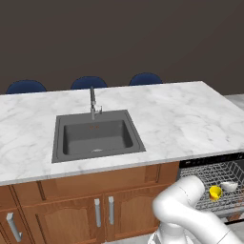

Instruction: Pick up the cup and bowl from the counter, place them in the dishwasher, and close the dishwasher door.

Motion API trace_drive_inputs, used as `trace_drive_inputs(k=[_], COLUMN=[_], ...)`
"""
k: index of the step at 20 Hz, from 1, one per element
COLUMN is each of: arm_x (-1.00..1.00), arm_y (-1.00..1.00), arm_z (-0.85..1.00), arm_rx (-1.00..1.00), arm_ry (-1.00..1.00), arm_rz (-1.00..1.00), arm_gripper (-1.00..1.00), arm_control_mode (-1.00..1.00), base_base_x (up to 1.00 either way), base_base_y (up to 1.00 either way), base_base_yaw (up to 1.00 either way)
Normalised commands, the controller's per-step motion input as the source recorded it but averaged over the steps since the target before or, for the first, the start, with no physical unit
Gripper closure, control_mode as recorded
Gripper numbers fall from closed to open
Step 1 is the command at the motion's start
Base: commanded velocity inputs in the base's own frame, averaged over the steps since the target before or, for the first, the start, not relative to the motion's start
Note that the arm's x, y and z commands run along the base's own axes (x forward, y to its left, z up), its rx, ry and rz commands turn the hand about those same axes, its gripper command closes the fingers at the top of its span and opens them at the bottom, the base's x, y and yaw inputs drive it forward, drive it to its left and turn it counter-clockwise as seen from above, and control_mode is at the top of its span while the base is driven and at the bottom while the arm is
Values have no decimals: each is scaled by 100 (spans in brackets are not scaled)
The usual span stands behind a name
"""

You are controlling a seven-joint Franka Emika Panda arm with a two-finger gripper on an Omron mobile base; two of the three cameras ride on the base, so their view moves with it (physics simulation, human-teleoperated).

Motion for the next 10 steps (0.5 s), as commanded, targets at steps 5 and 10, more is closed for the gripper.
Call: trace_drive_inputs(k=[5, 10], arm_x=[74, 72], arm_y=[38, 35], arm_z=[-85, -89], arm_rx=[-21, -20], arm_ry=[-27, -27], arm_rz=[1, 0], arm_gripper=[-100, -100], arm_control_mode=[-100, -100], base_base_x=[0, 0], base_base_y=[0, 0], base_base_yaw=[0, 0])
